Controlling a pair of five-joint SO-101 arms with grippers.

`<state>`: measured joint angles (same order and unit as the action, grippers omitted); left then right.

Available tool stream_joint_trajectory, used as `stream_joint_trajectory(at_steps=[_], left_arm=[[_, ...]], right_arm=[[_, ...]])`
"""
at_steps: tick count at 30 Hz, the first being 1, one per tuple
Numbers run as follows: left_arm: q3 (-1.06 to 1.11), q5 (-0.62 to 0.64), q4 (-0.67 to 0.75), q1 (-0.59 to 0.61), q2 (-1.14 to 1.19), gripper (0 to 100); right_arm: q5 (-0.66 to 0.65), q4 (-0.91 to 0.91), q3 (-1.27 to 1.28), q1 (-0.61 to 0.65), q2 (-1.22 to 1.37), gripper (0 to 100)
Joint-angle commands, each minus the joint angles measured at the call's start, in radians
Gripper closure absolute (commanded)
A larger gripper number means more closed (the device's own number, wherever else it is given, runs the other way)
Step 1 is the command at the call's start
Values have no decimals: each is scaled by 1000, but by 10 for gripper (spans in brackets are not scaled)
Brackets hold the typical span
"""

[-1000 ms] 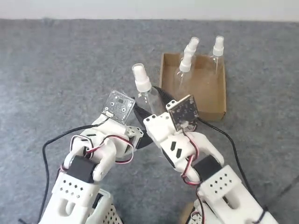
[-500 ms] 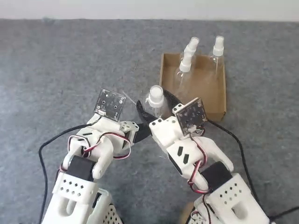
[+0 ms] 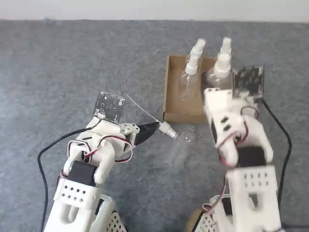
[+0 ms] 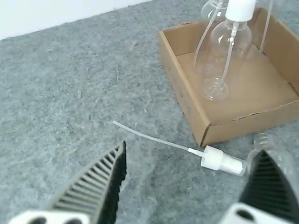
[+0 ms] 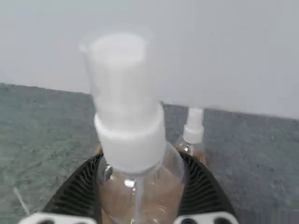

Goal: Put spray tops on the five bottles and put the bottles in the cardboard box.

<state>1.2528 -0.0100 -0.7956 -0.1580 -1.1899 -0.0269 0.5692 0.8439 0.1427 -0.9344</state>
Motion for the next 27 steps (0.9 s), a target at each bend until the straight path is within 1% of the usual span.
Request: stream_joint_trajectory(at_steps=[1, 10, 15, 21, 24, 27], left_arm=[[-7, 15, 29, 6, -17, 614], [-5, 15, 29, 3, -17, 614], [5, 15, 44, 3, -17, 614], [42, 15, 98, 3, -17, 614], [42, 15, 98, 3, -17, 614], [42, 15, 98, 3, -17, 614]], right_arm=[[-17, -113, -54, -53, 168, 992], [-17, -455, -58, -58, 550, 992], [-17, -602, -58, -97, 702, 992], [-15, -733, -57, -113, 829, 992], [-15, -803, -57, -111, 888, 992], [-15, -835, -57, -113, 921, 992]])
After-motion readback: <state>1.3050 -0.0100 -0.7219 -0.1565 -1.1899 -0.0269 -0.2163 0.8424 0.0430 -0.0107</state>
